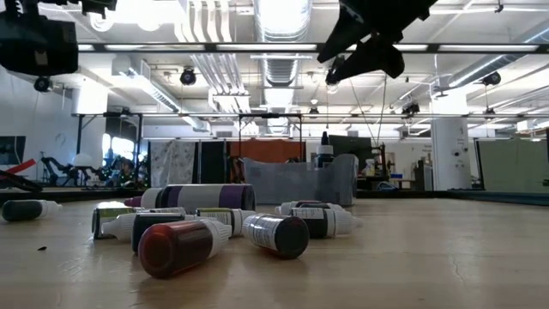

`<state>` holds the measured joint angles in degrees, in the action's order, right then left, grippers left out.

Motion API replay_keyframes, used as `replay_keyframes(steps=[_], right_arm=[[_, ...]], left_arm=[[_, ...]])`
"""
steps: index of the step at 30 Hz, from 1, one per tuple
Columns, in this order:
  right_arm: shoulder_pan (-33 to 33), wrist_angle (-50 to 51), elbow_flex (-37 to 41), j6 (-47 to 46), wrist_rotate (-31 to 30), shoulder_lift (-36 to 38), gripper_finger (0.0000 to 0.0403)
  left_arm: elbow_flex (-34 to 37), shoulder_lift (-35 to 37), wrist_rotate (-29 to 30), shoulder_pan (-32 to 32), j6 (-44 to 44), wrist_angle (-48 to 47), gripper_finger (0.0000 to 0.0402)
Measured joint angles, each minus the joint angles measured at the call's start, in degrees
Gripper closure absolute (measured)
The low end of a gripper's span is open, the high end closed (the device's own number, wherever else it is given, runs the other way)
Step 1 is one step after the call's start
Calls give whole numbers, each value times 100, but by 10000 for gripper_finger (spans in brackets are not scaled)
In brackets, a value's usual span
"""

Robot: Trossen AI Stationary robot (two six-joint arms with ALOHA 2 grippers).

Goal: Pick & Place food coloring
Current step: Put the large pink food coloring bottle into the black bin

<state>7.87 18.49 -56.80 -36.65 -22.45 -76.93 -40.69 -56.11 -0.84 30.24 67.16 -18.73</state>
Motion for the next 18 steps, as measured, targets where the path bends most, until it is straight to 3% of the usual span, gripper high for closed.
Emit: replay_keyframes(steps=[8,13,18], right_arm=[[394,-26,-2,-50,188,0,181],[428,-28,-2,-264,150,-9,181],[425,-28,-2,-270,134,-15,181]], left_arm=[[-1801,-1083,630,0,-1071,-2672,126],[-2218,-1470,589,0,-951,-2671,126],[-2330,-1705,156,2,-979,-2166,126]])
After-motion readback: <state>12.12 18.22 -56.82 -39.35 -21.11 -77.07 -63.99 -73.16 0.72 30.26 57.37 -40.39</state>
